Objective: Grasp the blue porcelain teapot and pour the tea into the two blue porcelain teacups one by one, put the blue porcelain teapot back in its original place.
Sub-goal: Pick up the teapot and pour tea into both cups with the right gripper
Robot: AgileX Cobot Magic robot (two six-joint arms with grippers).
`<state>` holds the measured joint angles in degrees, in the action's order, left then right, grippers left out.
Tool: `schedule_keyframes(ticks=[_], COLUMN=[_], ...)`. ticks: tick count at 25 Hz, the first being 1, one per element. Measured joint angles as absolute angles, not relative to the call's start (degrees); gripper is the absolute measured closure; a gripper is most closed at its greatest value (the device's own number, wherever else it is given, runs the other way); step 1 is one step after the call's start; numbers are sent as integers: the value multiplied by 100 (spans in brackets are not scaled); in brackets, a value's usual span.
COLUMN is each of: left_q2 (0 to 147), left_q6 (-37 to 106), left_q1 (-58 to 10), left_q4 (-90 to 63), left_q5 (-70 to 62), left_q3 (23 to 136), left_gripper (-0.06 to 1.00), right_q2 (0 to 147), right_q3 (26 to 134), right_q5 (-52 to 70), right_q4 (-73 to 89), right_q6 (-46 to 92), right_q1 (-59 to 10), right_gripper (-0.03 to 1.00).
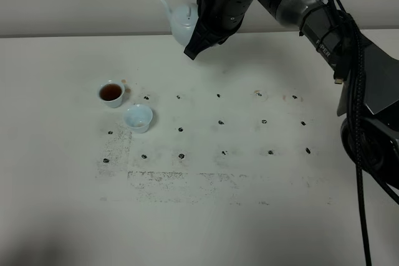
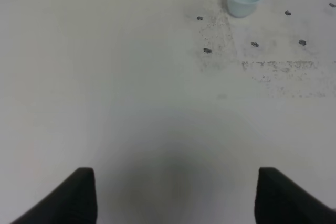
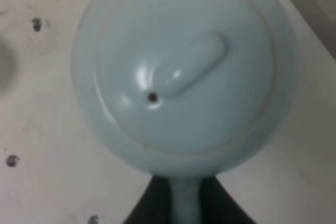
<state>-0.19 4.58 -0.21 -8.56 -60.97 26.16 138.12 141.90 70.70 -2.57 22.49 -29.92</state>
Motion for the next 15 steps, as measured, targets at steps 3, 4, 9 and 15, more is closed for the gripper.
schedule_keyframes(ticks=[3, 4, 9, 15], left_q2=[-19, -19, -19, -19], left_q6=[458, 458, 458, 458], left_q1=[-21, -21, -21, -21], left_q4=[-856, -856, -856, -856], left_q5=[-6102, -6102, -6097, -6097], left_q3=[2616, 2616, 2616, 2616], left_gripper=[34, 34, 34, 34], right_q2=[13584, 13481, 12986, 12593], right_q3=[13848, 13674, 12737, 11754], right_q5=[7071, 7066, 7084, 7080], right_q4=[-371, -405, -760, -1263], right_q6=[2249, 2249, 2263, 2826], right_q1=[-2992, -2992, -2957, -2837], right_gripper=[92, 92, 92, 92])
